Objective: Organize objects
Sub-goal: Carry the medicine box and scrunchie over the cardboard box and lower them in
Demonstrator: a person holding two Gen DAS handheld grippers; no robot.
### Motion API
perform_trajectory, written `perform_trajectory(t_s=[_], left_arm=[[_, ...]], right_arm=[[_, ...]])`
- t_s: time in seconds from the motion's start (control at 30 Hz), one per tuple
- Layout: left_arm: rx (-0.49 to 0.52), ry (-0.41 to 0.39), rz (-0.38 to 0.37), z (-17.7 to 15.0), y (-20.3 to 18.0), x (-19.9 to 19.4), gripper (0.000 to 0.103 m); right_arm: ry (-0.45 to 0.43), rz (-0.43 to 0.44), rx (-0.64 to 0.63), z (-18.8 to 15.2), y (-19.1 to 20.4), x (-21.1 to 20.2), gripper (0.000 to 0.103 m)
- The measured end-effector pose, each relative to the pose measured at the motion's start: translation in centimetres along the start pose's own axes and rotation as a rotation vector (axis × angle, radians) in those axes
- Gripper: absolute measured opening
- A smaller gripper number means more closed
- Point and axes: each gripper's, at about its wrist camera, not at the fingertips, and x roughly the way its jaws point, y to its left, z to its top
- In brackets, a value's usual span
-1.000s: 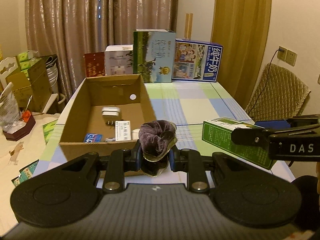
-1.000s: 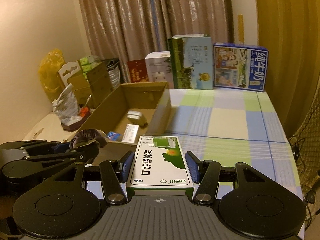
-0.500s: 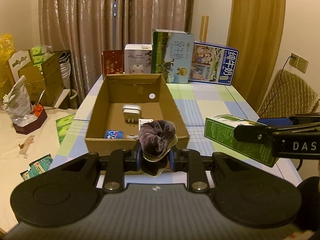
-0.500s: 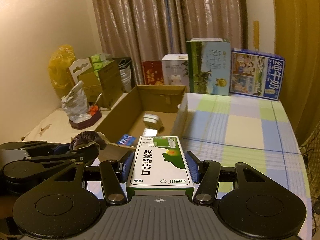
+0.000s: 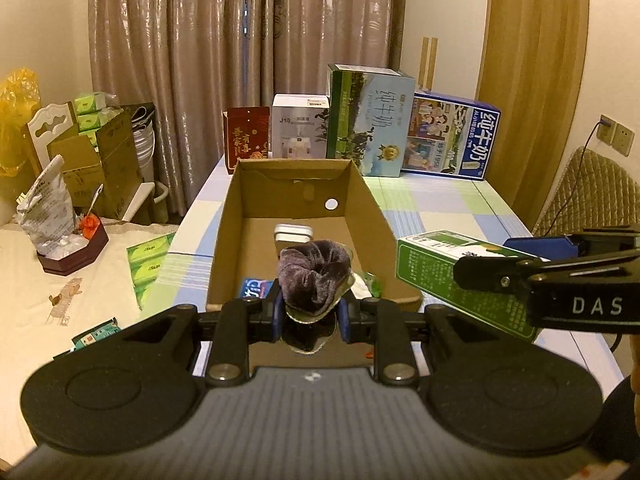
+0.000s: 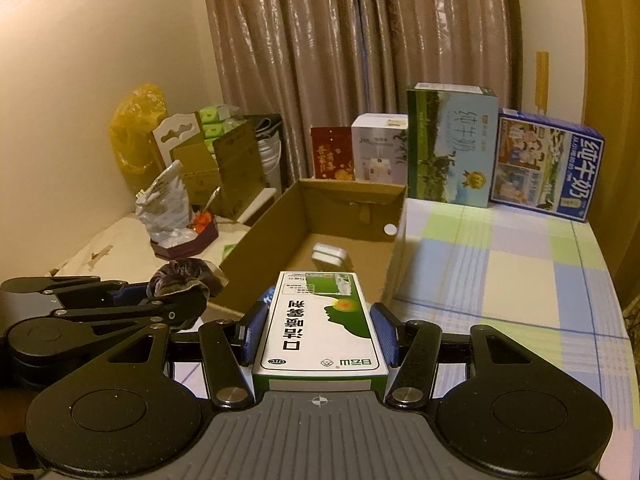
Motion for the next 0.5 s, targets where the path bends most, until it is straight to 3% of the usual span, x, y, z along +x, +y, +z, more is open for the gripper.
perform_trajectory(t_s=[0.5], left_arm=[[-0.004, 0.041, -0.016, 3.3, 3.1, 6.8, 0.021]], right_arm=[[0.025, 0.010, 0.038, 4.0, -1.6, 7.9, 0.053]])
